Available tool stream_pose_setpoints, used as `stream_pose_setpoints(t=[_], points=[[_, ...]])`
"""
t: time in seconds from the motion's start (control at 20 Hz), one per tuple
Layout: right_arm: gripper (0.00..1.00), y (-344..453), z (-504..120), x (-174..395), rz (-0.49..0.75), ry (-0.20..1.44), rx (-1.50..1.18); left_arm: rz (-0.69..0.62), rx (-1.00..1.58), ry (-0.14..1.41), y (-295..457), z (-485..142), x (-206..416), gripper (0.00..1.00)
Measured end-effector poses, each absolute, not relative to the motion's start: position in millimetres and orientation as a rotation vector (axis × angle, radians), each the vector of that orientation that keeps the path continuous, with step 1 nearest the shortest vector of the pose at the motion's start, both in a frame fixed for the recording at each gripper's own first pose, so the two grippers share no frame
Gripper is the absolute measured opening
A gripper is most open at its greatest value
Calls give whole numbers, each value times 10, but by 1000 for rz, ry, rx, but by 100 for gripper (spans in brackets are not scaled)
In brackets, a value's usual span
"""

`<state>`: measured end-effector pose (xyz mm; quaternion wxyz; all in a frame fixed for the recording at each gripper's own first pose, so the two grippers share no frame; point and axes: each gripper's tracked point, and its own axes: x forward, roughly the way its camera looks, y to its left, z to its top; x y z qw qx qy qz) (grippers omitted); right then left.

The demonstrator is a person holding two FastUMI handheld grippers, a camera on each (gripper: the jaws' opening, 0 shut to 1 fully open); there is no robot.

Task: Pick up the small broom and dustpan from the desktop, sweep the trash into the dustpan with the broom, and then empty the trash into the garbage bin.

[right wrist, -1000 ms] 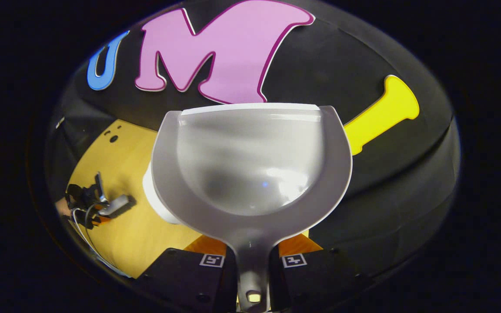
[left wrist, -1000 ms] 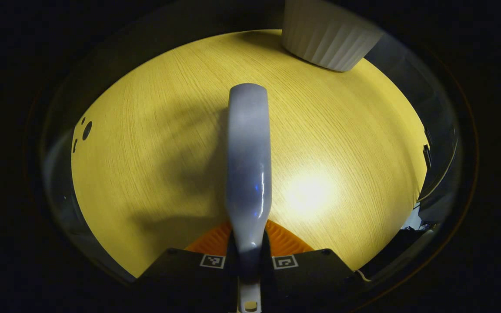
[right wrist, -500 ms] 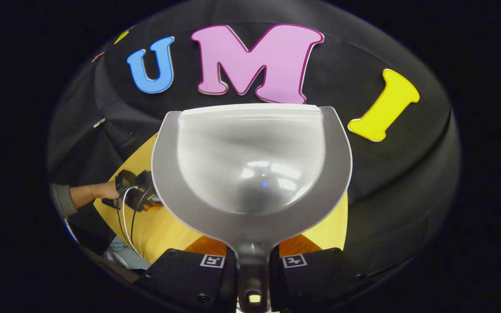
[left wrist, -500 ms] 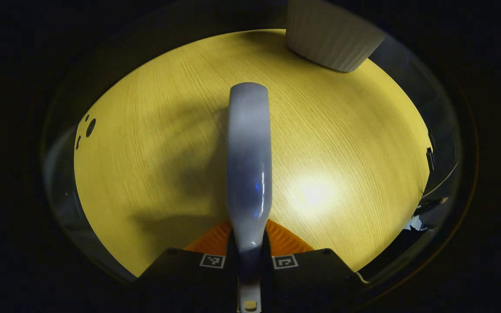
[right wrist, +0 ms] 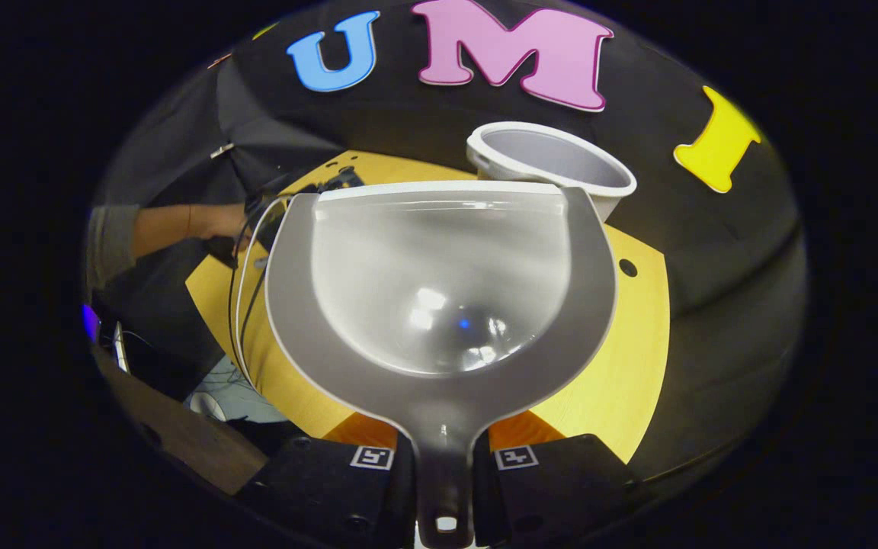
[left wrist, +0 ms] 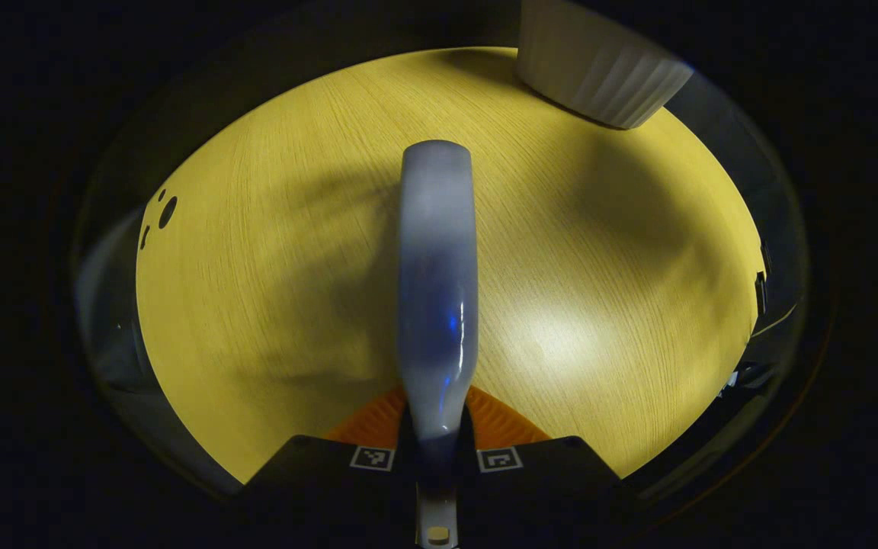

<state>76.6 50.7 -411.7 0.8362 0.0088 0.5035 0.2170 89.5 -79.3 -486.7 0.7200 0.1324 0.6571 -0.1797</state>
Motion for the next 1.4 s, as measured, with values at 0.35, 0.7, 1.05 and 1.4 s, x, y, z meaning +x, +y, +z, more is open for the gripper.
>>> stream_pose_setpoints(t=[0.35,0.7,1.05,1.4], points=[[33,435,-4532,505,472,1169,-55,-372,301,1474,-820,-4877,895,25],[38,473,-4758,387,414,1289,-25,-369,297,1469,-830,-4872,886,25],[28,512,-4684,450,351,1357,7,-384,308,1467,-818,-4877,894,25],[33,546,-4682,410,321,1427,55,-401,320,1468,-807,-4888,901,25]])
